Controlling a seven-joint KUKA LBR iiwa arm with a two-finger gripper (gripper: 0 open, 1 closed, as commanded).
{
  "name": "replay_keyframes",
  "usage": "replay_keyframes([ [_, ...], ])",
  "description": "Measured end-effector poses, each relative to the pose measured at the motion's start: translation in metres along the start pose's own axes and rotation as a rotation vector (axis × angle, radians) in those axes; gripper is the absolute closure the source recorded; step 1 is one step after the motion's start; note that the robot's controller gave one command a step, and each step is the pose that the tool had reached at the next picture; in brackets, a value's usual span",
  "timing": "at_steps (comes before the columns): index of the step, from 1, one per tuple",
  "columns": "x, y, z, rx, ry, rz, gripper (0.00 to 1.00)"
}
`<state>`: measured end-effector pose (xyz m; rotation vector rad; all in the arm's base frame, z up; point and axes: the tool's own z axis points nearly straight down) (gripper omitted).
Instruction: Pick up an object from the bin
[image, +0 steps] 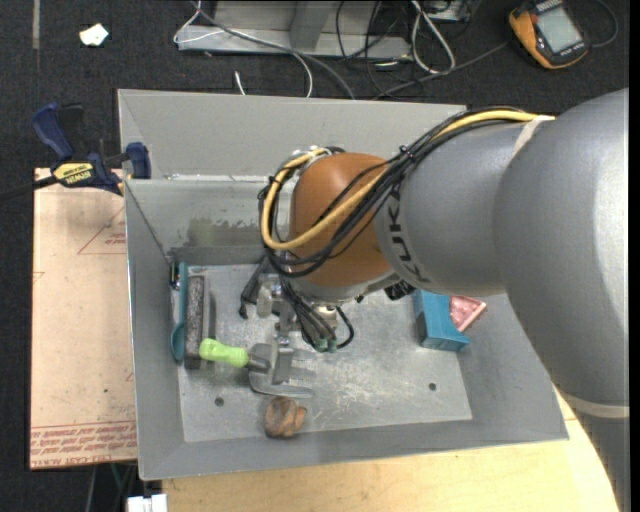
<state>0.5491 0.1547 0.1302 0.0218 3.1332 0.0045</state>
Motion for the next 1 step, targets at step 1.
replay_keyframes([
  [1, -0.0090, -0.0149, 0.0588, 0.000, 0.007, 0.069, 0.00],
])
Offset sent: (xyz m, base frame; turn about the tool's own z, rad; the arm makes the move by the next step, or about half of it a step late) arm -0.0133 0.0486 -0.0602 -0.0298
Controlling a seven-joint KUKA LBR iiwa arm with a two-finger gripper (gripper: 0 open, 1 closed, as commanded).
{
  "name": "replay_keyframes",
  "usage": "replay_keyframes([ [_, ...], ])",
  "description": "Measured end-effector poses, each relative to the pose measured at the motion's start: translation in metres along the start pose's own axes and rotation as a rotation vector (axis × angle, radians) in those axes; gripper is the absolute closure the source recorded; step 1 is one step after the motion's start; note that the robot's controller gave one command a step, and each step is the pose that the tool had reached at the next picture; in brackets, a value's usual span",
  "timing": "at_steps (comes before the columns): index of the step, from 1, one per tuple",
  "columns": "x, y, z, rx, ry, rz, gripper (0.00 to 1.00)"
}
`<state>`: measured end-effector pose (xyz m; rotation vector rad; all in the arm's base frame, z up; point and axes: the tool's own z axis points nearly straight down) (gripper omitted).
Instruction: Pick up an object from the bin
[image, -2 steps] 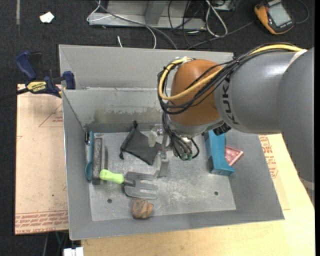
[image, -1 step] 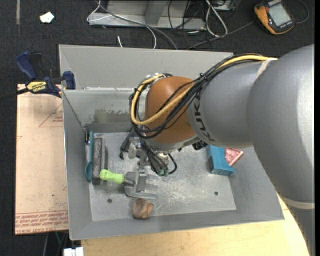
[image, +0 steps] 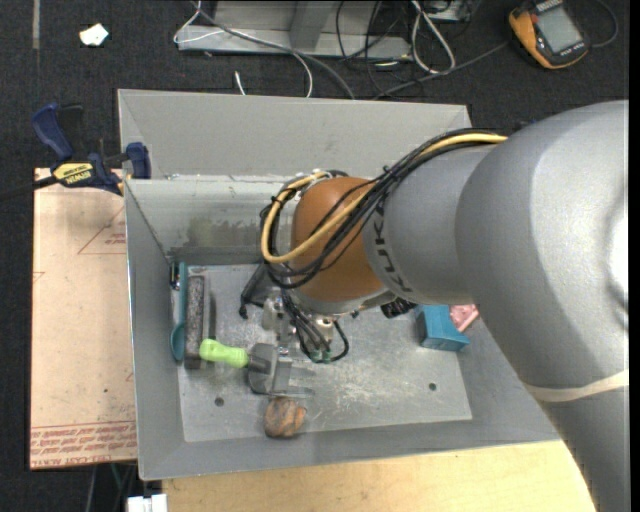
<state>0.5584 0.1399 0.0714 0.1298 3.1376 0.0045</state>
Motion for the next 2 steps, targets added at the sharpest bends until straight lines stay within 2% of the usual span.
replay_keyframes([
  [1, 0.0262, 0.0623, -0.0005, -0.009, -0.014, -0.098, 1.00],
  [2, 0.0261, 0.0620, -0.0005, -0.009, -0.014, -0.097, 1.00],
])
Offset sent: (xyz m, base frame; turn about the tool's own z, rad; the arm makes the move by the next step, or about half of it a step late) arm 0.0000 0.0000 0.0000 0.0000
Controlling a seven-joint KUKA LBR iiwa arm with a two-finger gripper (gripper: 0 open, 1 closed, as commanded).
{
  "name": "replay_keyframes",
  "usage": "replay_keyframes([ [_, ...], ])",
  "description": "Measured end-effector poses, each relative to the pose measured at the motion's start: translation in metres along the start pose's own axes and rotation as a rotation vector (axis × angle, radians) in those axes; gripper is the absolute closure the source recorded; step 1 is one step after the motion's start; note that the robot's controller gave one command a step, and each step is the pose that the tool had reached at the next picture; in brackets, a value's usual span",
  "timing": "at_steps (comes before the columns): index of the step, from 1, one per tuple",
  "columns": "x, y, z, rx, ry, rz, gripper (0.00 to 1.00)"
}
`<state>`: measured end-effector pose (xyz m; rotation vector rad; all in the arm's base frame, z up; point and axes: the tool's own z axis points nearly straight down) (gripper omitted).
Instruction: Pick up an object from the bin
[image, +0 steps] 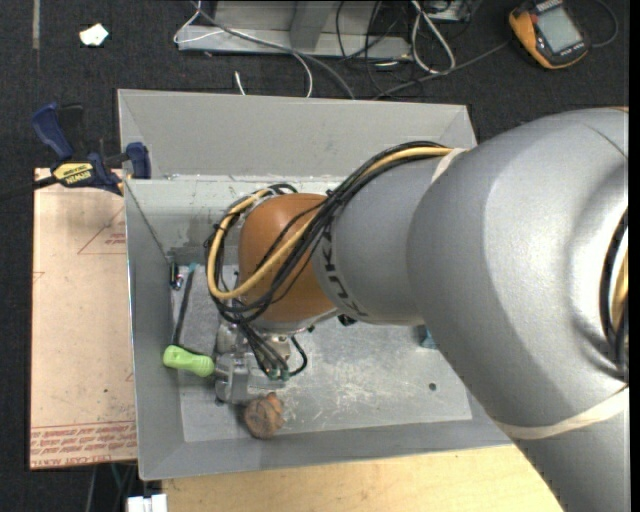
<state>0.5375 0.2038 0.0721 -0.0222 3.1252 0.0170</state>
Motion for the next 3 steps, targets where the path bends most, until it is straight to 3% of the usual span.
replay_keyframes([
  [3, 0.0000, -0.0001, 0.0000, -0.001, 0.000, 0.001, 1.00],
])
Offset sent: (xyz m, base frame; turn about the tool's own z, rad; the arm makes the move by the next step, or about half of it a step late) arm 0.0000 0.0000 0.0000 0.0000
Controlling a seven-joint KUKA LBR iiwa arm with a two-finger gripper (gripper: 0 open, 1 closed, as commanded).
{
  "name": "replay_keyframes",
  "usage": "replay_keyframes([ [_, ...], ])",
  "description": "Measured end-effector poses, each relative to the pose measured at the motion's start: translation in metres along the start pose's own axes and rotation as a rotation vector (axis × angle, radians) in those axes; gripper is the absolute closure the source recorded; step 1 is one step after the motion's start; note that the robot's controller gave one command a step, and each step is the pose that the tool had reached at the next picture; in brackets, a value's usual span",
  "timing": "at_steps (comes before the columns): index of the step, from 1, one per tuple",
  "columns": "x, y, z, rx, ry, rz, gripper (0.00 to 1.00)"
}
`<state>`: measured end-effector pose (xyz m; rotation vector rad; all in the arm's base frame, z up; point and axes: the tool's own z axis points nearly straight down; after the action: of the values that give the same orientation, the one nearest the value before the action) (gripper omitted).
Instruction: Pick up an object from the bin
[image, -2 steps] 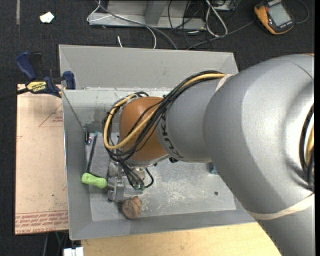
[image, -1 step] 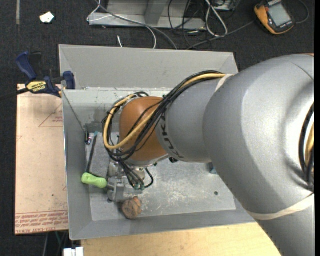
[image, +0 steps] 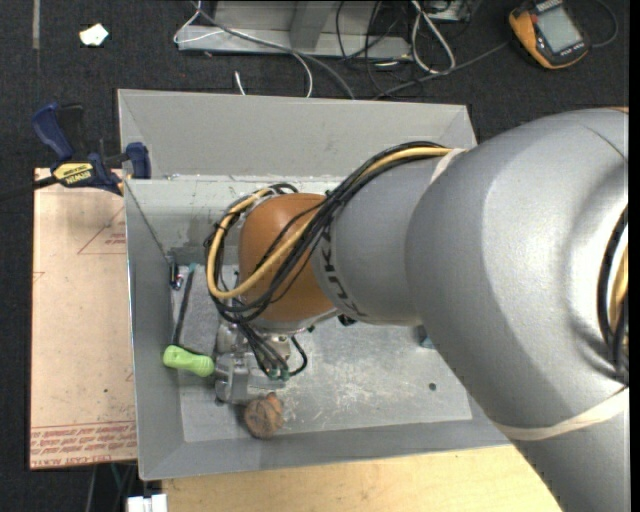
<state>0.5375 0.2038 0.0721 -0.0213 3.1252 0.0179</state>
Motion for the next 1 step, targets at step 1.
replay_keyframes([
  [1, 0.0000, 0.0000, 0.0000, 0.000, 0.000, 0.000, 1.00],
])
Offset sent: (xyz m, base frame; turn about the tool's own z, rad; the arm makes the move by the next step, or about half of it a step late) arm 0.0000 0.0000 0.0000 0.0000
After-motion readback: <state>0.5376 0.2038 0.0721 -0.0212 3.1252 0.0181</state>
